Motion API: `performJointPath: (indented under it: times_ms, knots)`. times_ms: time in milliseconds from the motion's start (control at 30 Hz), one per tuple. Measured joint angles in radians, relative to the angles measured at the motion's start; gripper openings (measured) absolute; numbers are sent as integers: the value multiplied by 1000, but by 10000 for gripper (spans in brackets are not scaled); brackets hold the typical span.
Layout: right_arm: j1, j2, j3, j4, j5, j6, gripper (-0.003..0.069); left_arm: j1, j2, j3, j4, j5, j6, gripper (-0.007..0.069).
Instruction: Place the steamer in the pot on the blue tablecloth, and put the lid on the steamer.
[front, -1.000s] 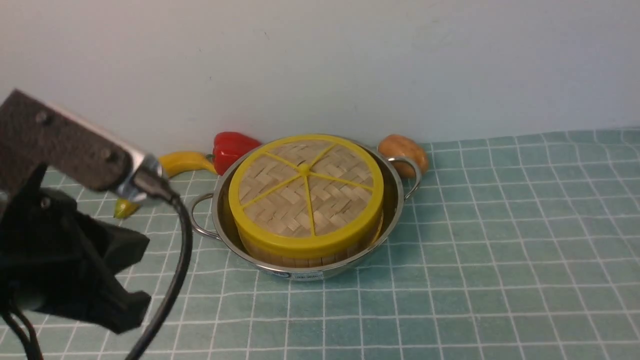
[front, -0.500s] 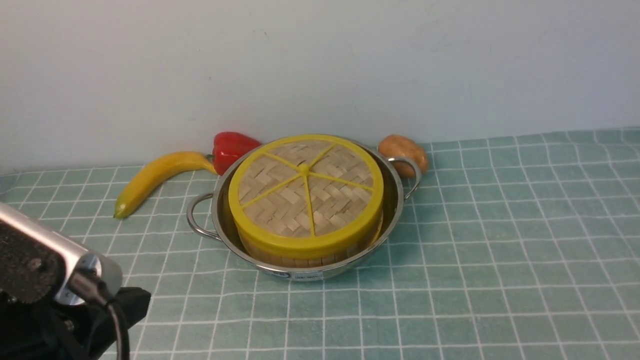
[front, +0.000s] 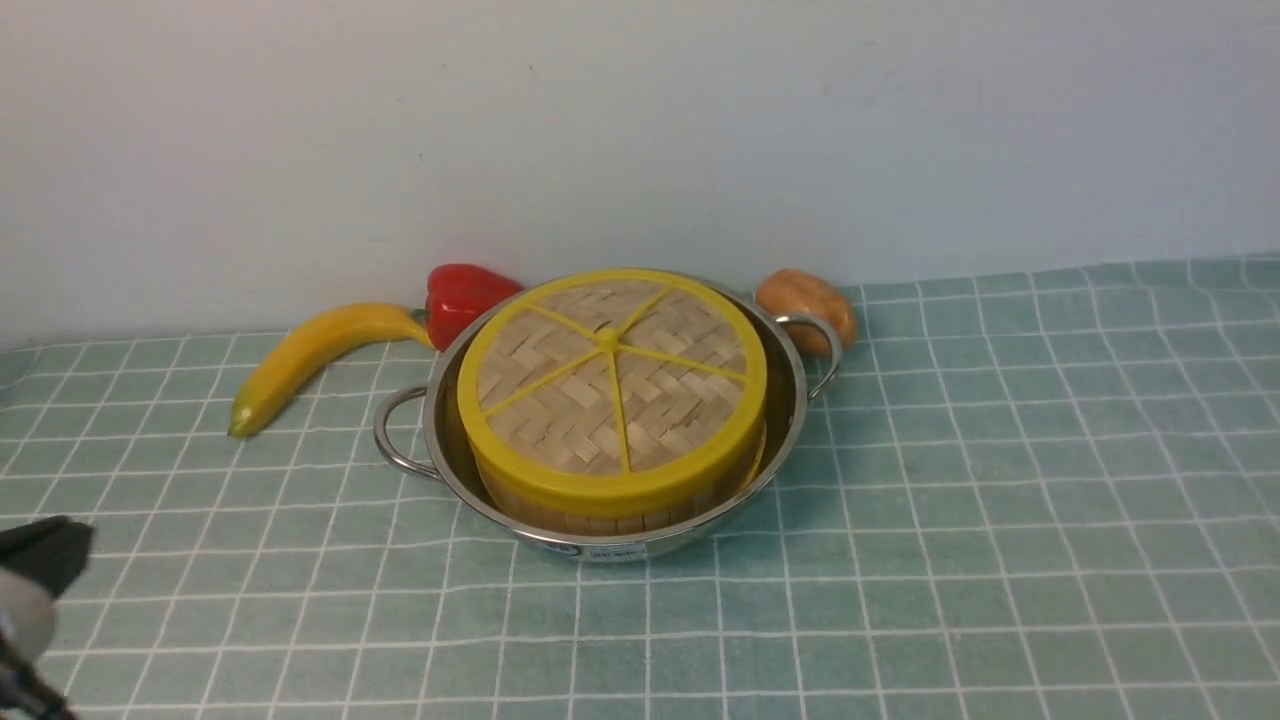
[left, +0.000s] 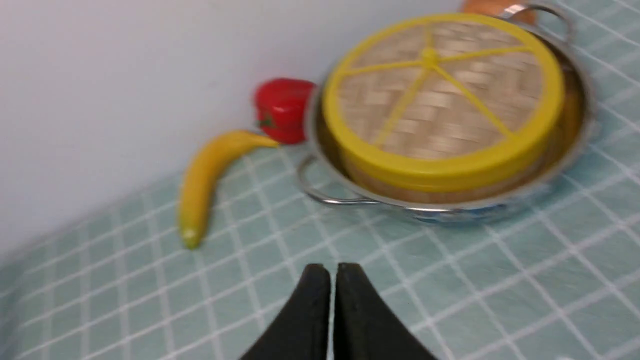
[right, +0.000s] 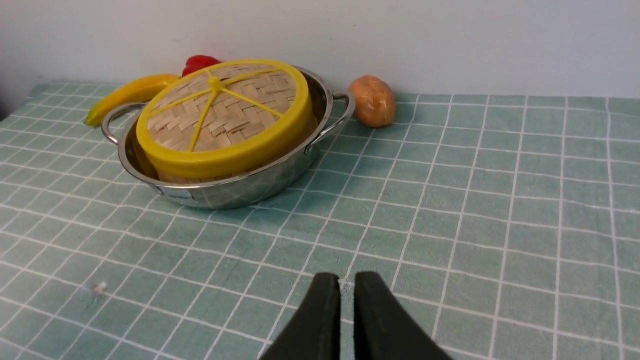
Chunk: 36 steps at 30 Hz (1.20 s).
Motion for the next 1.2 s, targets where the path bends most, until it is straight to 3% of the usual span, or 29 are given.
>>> performJointPath:
  times_ms: [167, 300, 500, 667, 1200]
  knots:
    - [0, 0, 0, 0, 0, 0, 102, 158, -246, 213, 4, -120, -12, 19]
    - [0, 0, 0, 0, 0, 0, 124, 217, -370, 367, 4, -217, -58, 22]
    - [0, 0, 0, 0, 0, 0, 160, 233, -386, 516, 3, -358, -78, 22]
    - [0, 0, 0, 0, 0, 0, 183, 233, -388, 519, 5, -417, -78, 36]
    - [0, 0, 0, 0, 0, 9, 238, 233, -388, 519, 6, -425, -78, 85]
